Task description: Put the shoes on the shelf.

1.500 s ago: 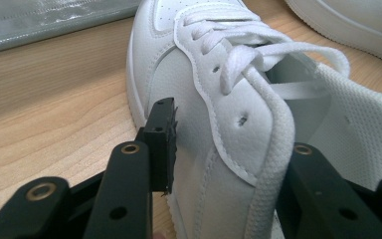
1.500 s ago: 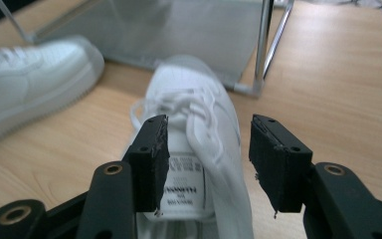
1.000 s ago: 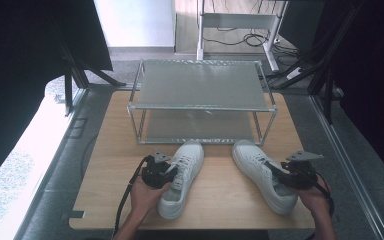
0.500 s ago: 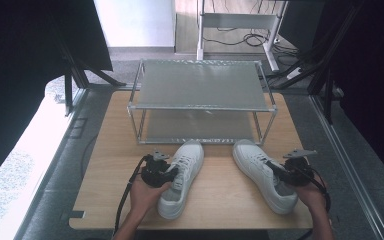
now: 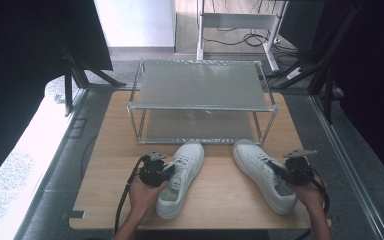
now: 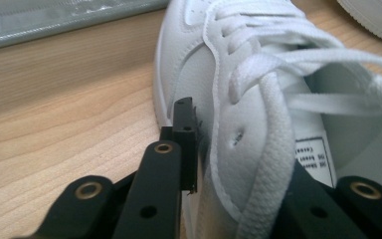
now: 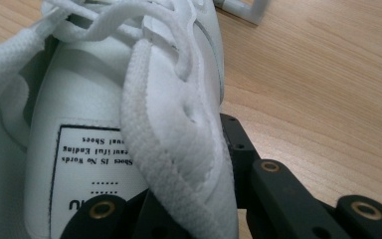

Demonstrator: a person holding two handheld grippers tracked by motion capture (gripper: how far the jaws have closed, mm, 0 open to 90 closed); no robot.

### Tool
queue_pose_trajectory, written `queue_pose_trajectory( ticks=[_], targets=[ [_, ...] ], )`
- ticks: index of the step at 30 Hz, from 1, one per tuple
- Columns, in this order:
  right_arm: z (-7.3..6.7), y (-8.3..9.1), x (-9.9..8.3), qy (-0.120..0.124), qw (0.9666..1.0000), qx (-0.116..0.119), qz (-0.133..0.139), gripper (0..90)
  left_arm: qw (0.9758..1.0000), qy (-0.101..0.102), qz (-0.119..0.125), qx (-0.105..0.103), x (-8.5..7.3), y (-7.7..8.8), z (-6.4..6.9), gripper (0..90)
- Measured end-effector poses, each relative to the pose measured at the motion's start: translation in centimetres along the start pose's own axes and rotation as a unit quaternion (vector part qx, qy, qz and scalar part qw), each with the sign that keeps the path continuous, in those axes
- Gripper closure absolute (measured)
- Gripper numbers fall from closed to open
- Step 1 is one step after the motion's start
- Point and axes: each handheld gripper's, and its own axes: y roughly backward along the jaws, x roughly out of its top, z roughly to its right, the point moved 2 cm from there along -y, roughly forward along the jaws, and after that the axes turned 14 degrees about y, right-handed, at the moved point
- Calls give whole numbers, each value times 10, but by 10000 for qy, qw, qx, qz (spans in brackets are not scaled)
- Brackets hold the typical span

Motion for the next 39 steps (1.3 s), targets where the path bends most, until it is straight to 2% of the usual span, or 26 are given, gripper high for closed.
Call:
queue_pose_trajectory(
  ticks=[8,14,18,22,27,32,36,39],
  targets=[
    [0,3,-2,-198,9996,64,216,844,9986,348,98,-384,2,4,-12,826],
    [-1,9,-3,-271,9986,78,458,841,9961,553,167,-664,4,9,-20,822],
    [2,14,-7,-479,9964,120,696,841,9935,658,271,-891,7,17,-26,820],
    [8,21,-12,-825,9902,282,1087,841,9885,806,400,-1212,10,26,-31,820],
    [12,28,-17,-1187,9799,492,1524,841,9802,977,587,-1620,14,38,-35,819],
    [14,31,-19,-1381,9722,594,1793,841,9727,1085,734,-1914,16,47,-38,818],
    [14,33,-20,-1505,9670,653,1949,842,9679,1114,809,-2105,18,52,-39,818],
    [13,34,-20,-1620,9610,734,2118,843,9646,1127,865,-2221,18,55,-40,819]
  ],
)
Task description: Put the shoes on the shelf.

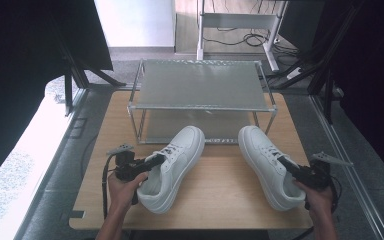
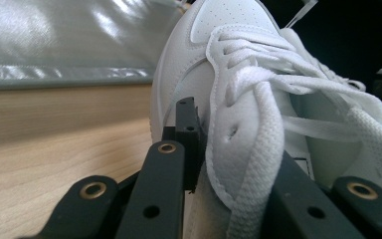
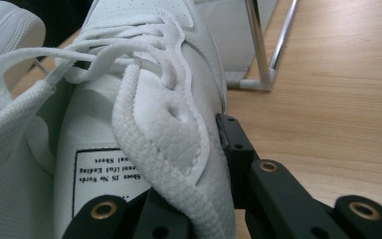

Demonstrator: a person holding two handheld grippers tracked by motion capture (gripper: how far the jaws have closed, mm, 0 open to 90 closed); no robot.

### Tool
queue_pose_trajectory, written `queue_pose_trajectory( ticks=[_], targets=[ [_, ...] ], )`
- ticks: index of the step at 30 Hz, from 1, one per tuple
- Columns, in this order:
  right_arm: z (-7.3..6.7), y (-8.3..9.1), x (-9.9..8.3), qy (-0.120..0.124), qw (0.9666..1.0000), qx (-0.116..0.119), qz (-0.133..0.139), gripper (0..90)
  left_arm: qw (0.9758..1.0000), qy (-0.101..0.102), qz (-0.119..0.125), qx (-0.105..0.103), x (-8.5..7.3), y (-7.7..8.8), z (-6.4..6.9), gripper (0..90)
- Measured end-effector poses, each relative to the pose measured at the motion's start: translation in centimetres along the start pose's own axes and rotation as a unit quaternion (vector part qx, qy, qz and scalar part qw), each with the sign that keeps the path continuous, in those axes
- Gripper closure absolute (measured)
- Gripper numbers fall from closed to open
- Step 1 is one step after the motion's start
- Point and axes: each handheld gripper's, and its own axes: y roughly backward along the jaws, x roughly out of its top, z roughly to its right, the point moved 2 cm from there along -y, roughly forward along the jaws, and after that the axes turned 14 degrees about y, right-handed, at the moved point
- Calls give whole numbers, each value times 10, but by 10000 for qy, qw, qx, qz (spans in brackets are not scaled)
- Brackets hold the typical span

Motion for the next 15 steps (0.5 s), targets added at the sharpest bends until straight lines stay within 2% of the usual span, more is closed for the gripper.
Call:
queue_pose_trajectory(
  ticks=[6,15],
  targets=[
    [-2,3,1,-122,9996,163,214,843,9999,-79,73,-97,2,5,3,819],
    [-8,3,6,-277,9979,324,481,844,9995,-53,253,-199,5,14,6,818]
  ],
)
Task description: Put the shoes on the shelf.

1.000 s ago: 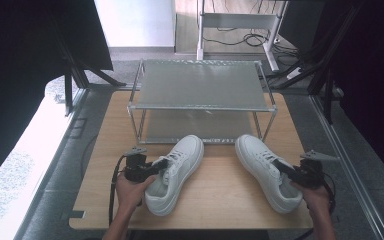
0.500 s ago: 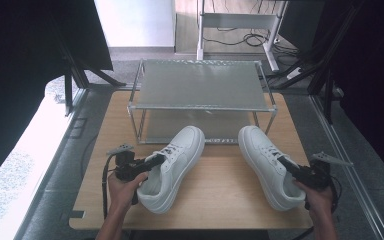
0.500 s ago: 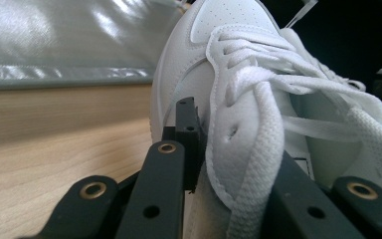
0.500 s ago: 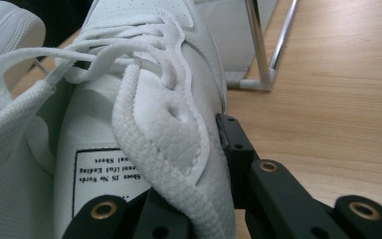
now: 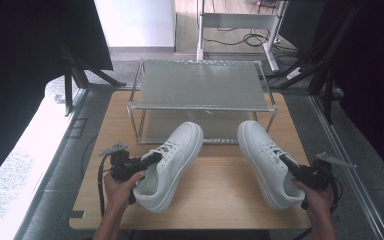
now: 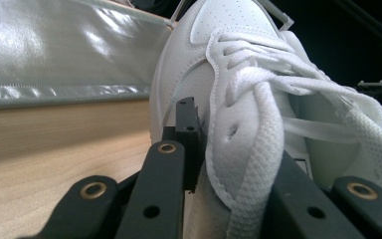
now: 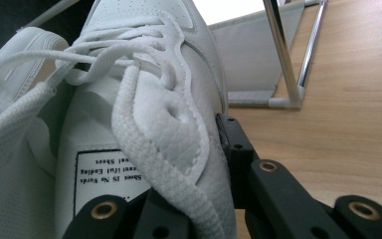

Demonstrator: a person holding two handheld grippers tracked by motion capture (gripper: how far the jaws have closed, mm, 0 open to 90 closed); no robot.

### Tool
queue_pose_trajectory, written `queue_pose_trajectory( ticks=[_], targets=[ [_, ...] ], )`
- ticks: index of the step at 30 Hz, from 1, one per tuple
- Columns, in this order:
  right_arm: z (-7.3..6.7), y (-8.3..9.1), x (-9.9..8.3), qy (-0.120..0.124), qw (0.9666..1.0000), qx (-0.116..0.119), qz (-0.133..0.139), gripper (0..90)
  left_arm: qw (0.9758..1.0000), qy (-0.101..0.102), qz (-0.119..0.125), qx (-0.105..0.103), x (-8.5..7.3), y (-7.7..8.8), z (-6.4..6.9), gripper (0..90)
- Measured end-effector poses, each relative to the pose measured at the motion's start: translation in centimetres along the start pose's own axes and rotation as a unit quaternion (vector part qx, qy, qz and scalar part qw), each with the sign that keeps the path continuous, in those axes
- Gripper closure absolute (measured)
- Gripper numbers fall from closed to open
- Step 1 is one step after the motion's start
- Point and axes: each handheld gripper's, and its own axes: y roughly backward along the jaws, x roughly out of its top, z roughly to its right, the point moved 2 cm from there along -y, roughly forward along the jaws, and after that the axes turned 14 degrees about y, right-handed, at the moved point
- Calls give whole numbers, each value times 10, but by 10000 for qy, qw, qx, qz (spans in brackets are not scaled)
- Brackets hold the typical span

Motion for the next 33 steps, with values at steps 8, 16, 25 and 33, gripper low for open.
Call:
queue_pose_trajectory(
  ticks=[8,16,25,33],
  targets=[
    [-10,-2,6,3,9997,161,170,844,9995,3,217,-231,5,12,8,819],
    [-20,-6,14,-8,9991,293,319,845,9987,78,262,-441,10,16,9,819],
    [-28,-5,27,-29,9976,399,567,846,9982,63,331,-495,18,18,13,819],
    [-29,-8,43,-24,9969,309,724,846,9984,-67,291,-471,37,17,21,819]
  ],
)
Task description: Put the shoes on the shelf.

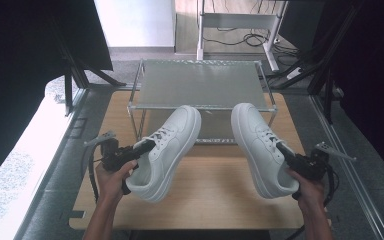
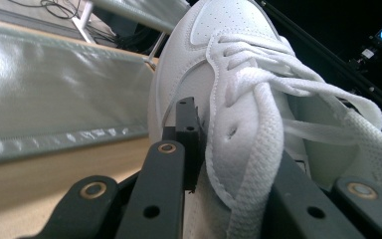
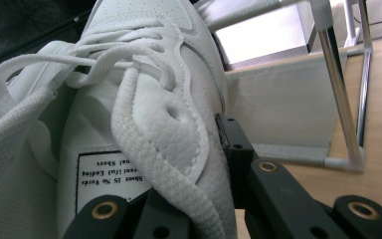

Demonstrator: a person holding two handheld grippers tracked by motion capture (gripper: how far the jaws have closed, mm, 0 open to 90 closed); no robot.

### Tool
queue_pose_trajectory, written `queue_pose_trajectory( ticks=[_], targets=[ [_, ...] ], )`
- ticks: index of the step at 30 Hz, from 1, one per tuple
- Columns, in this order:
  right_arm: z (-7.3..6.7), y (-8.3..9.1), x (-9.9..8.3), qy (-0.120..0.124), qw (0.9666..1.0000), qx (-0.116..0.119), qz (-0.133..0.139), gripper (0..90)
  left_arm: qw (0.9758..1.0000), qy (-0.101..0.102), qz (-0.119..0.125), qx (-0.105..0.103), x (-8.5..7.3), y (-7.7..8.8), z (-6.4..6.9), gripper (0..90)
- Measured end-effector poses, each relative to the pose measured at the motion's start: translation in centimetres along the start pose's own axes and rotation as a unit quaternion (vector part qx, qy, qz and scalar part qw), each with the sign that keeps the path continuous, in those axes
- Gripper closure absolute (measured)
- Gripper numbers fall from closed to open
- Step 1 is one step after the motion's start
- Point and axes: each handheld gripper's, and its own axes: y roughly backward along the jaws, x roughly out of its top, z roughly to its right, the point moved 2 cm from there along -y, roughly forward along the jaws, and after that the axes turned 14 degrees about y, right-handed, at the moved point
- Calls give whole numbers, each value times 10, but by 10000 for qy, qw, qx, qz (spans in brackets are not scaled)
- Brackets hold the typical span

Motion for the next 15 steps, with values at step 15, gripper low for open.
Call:
queue_pose_trajectory(
  ticks=[15],
  targets=[
    [-16,-11,50,262,9991,111,302,846,9995,-275,150,-83,36,-3,23,820]
  ],
)
